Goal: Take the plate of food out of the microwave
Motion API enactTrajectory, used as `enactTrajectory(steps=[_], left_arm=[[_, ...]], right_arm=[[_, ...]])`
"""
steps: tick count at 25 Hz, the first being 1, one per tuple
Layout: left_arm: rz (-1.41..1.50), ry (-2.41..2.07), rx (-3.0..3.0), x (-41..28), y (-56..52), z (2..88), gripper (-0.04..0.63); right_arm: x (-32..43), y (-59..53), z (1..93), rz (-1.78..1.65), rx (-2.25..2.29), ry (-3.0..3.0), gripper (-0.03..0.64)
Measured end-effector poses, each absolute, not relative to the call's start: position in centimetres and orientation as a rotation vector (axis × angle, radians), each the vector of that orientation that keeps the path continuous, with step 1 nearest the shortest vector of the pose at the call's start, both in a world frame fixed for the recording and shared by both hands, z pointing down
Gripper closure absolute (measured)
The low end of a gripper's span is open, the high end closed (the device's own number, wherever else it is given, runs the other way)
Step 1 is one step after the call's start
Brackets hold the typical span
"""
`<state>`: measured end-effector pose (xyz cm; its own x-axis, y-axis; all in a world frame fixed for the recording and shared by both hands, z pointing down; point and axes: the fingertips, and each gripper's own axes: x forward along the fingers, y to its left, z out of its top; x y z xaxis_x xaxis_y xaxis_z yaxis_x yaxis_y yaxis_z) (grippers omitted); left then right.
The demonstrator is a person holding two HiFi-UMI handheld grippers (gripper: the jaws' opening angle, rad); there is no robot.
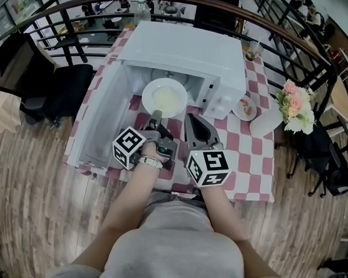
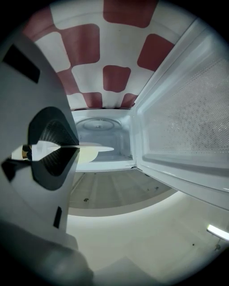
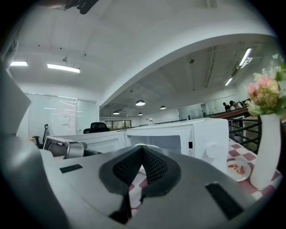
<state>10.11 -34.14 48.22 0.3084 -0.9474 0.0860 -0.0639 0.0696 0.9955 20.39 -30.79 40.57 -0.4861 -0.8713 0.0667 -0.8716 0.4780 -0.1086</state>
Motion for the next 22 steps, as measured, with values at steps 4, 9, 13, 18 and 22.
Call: enactTrajectory(steps=[4,9,13,18,22], left_arm=[[-0.895,-1.03,1.323,10.5,-33.1,47.6,0.578],[-0.879,-1.014,1.342,10.8,-32.5,46.9,0.578],[-0.872,-1.01,1.36,10.5,-31.8,46.1,0.578],[-0.872,-0.982,1.399,10.6,-31.0,45.3,0.578],[-0.841,-0.971,1.423,10.5,-29.9,44.7,0.578]], right_arm=[[20.6,-30.4,40.4,0.217,1.628,-2.695,0.594],[20.4,-30.0,40.4,0.246,1.655,-2.694,0.594],[19.5,-28.9,40.4,0.209,1.632,-2.697,0.594],[19.5,-27.5,39.6,0.121,1.685,-2.653,0.594],[19.7,-26.5,39.4,0.136,1.744,-2.625,0.594]])
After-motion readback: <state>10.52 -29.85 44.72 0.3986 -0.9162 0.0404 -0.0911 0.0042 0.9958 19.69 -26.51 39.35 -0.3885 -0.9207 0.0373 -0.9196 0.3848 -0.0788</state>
